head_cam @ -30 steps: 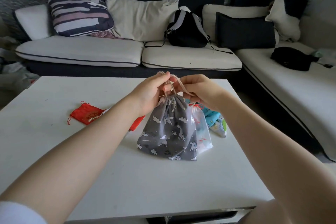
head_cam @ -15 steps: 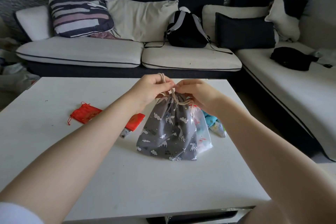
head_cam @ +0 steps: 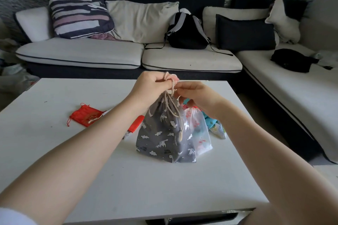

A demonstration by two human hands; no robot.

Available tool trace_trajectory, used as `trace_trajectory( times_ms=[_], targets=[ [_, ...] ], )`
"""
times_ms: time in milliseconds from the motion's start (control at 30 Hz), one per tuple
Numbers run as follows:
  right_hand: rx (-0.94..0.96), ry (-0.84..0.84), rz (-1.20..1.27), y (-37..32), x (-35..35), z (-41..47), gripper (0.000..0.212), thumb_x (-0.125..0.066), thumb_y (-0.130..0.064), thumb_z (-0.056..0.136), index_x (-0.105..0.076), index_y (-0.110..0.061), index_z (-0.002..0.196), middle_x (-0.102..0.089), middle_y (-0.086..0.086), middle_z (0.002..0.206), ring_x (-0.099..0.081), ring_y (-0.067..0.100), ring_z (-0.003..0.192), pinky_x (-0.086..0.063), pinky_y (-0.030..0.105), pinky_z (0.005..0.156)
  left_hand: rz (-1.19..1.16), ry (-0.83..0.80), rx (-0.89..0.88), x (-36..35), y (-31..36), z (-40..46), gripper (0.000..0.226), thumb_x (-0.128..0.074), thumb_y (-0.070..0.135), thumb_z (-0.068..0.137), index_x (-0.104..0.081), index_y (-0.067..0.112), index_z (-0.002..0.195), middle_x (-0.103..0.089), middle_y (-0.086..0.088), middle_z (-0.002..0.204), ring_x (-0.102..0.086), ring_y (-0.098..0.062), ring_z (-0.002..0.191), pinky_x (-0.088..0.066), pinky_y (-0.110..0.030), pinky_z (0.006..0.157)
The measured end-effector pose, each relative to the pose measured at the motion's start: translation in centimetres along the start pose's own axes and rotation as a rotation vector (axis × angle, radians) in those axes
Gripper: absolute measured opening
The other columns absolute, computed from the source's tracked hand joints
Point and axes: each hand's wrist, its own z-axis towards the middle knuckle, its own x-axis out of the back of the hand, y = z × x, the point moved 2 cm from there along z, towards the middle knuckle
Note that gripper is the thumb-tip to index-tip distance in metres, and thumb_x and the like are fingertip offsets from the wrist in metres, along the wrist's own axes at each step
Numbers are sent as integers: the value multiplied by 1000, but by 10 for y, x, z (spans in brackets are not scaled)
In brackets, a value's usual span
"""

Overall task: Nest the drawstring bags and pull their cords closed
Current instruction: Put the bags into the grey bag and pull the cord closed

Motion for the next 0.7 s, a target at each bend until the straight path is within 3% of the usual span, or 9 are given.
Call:
trace_trajectory(
  times_ms=[167,267,333,400,467,500,567,633,700],
  targets=[
    [33,125,-103,-6,-11,-1,32,-49,1,87,-61,-28,82,-58,-6,60,-49,6,50,-35,22,50,-19,-152,-10,-9,1,-2,22,-64,9,84,-72,29,89,-68,12,89,-61,-7,92,-48,-20,87],
    [76,251,-159,-11,-10,1,25,-50,0,85,-65,-18,77,-57,3,63,-46,14,57,-36,24,53,-113,-181,-6,-9,4,-3,27,-57,3,86,-70,23,99,-68,11,94,-61,2,89,-46,-11,83],
    [121,390,-395,-12,-1,5,15,-54,-10,86,-68,-9,83,-62,10,74,-50,20,66,-36,26,57,-139,-192,32,-6,5,-3,31,-48,3,89,-69,21,102,-66,13,95,-58,12,81,-42,-3,75],
    [138,551,-732,-14,11,6,17,-51,-16,86,-66,-9,86,-61,8,85,-54,23,73,-41,28,59,-136,-179,62,-2,-3,-1,35,-40,11,93,-71,27,90,-64,14,84,-56,9,74,-40,-17,75],
    [36,638,-839,-13,25,5,21,-44,-16,87,-62,-6,86,-56,8,87,-51,27,74,-41,31,59,-273,-160,120,2,-11,2,40,-38,18,95,-73,28,77,-61,9,77,-56,-2,74,-35,-28,69],
    [-47,640,-723,-9,33,5,23,-41,-16,88,-61,-4,84,-56,8,85,-50,26,73,-39,31,59,-338,-144,161,3,-15,4,41,-38,21,96,-73,27,75,-60,7,77,-56,-4,74,-34,-28,65],
    [-193,551,-75,-3,40,4,32,-39,-18,94,-62,-6,76,-63,6,79,-56,21,72,-43,31,64,-444,-116,247,4,-21,4,40,-36,27,98,-68,24,75,-61,6,83,-55,-6,78,-35,-24,61],
    [-190,405,724,-1,35,0,39,-35,-26,99,-61,-8,76,-69,6,78,-65,20,74,-51,33,74,-653,-86,342,2,-22,4,37,-35,29,99,-61,19,75,-63,4,87,-55,-9,83,-40,-24,63],
    [-131,330,1161,2,28,0,44,-28,-32,101,-55,-8,75,-70,8,69,-69,21,68,-57,36,70,-860,-34,407,-1,-25,6,34,-36,29,99,-55,19,73,-66,6,77,-57,-12,83,-42,-26,69]
  ],
)
